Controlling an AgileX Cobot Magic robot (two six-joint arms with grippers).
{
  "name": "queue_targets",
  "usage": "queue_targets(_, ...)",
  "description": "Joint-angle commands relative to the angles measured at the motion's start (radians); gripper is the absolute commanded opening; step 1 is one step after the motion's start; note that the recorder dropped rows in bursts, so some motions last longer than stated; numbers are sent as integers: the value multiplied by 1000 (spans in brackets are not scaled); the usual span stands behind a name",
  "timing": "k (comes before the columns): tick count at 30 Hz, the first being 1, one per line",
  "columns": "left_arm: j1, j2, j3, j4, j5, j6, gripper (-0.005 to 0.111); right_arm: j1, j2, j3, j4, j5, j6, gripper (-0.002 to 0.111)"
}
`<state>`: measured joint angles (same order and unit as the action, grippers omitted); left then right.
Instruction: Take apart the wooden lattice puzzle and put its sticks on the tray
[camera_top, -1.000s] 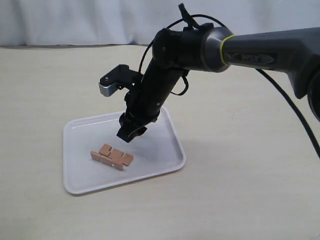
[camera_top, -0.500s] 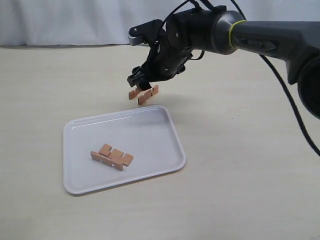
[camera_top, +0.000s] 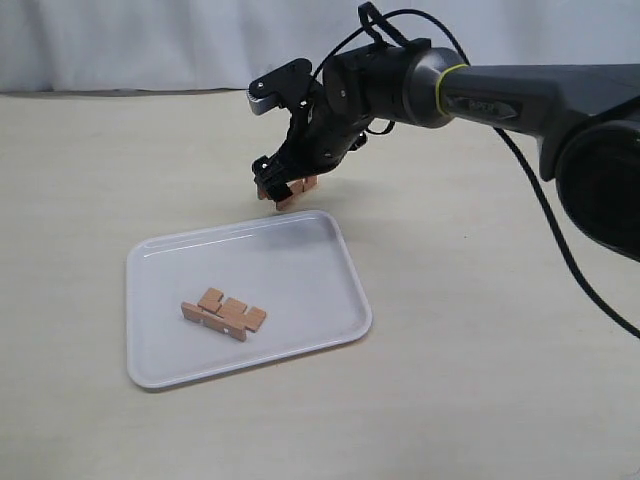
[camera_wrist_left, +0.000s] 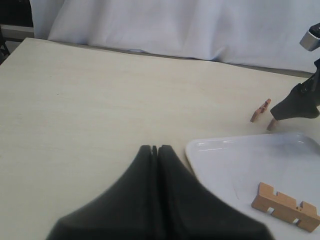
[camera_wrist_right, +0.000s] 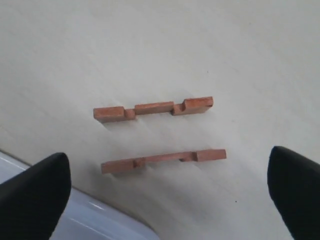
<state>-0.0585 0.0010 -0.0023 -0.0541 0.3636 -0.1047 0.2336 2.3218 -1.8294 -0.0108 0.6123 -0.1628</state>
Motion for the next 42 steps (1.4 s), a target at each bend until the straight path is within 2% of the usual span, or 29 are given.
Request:
queue_targets(1, -1, -1, 2, -6, -10, -3, 0, 1, 3, -9, -5, -36, -30, 107)
queue_targets(17, -1, -1, 2, -6, -10, -3, 0, -12, 76, -43, -5, -23, -62, 106)
queue_targets(21, -1, -1, 2, -6, -10, -3, 0, -18, 83, -43, -5, -35, -62, 101)
queue_targets(26, -1, -1, 2, -6, -10, -3, 0, -20, 90, -43, -5, -38, -62, 83)
queue_targets(29, -1, -1, 2, -6, -10, -3, 0, -20, 90, -43, -5, -38, -69, 61)
queue_targets(31, -1, -1, 2, -6, -10, -3, 0, -20, 90, -43, -5, -38, -70, 39)
queue_targets(35, -1, -1, 2, -6, -10, -3, 0, -20, 83, -43, -5, -36, -80, 8)
queue_targets(36, -1, -1, 2, -6, -10, -3, 0, -20, 77, -43, -5, -34, -83, 4)
queue_targets(42, -1, -1, 2, -6, -10, -3, 0, -20, -21, -43, -2, 14, -84, 5)
